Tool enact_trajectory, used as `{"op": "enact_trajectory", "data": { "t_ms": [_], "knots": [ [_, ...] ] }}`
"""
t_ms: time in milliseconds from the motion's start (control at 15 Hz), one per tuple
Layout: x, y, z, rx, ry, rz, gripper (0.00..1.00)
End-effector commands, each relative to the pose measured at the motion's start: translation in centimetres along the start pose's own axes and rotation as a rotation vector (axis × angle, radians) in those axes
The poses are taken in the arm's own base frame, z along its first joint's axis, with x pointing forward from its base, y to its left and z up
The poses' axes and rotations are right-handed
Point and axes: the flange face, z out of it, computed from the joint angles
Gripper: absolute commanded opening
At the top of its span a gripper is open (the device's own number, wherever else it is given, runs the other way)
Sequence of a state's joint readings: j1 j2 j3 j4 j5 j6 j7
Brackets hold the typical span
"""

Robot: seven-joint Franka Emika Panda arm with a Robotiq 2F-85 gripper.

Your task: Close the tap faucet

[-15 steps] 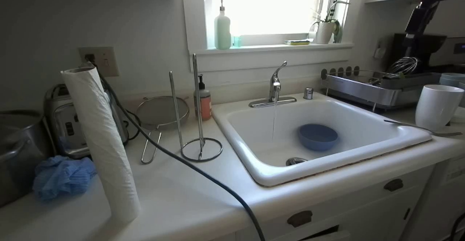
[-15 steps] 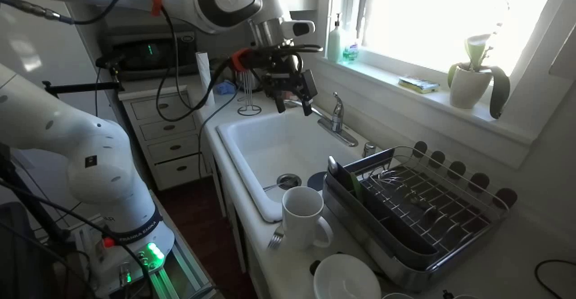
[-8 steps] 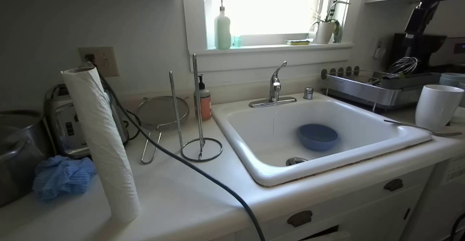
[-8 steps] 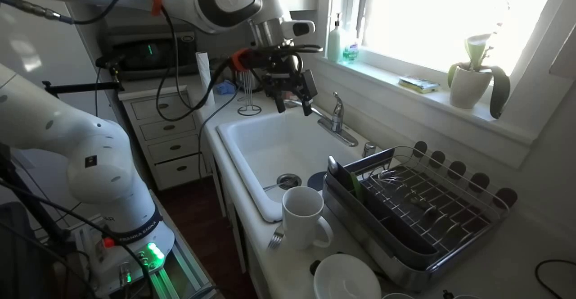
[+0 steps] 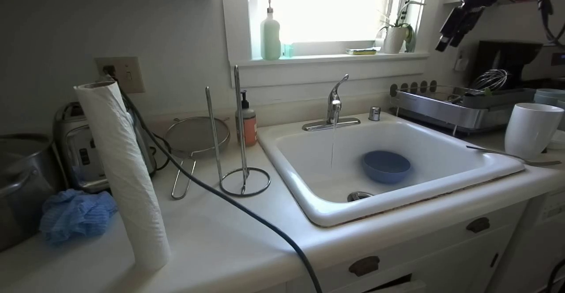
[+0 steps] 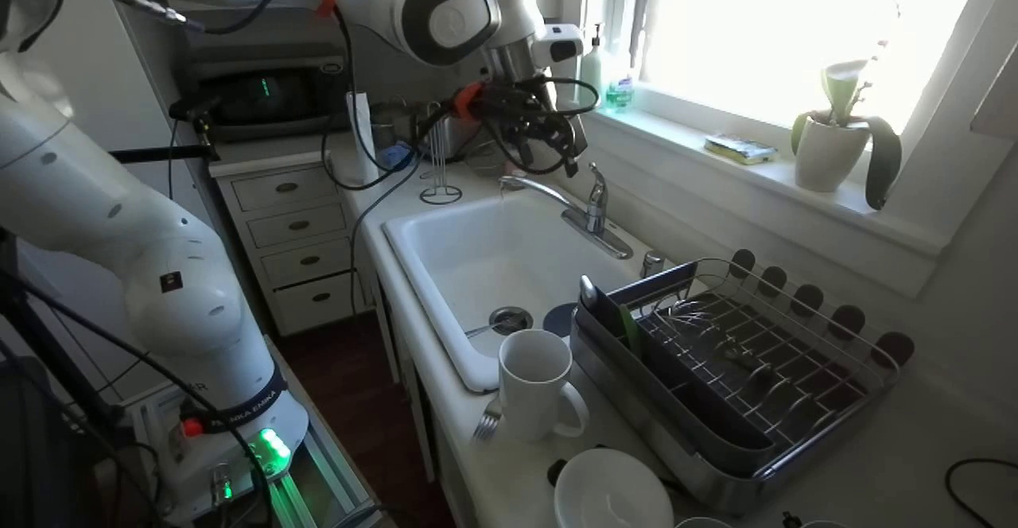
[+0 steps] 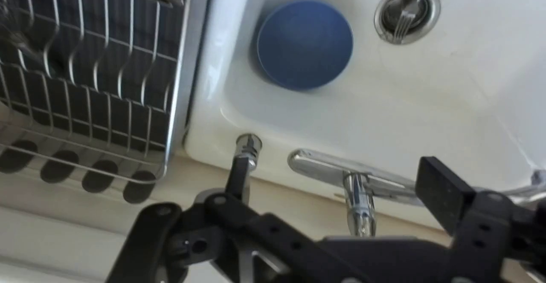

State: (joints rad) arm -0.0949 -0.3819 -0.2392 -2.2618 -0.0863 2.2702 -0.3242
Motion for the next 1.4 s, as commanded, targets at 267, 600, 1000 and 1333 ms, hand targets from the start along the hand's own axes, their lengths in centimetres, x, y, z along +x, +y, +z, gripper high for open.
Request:
{"op": "enact_trajectory", "data": {
  "t_ms": [267,600,1000,1333],
  "knots": [
    [9.9,-3.3,3.8,0.093,0.193,-0.148,1.00],
    [14.4,-4.5,7.4,0.101,0.269,-0.204,1.00],
    [17.8,-6.0,10.6,0.125,0.315,-0.199,0.59],
    [19.1,-6.8,12.7,0.133,0.312,-0.207,0.24]
  ]
}}
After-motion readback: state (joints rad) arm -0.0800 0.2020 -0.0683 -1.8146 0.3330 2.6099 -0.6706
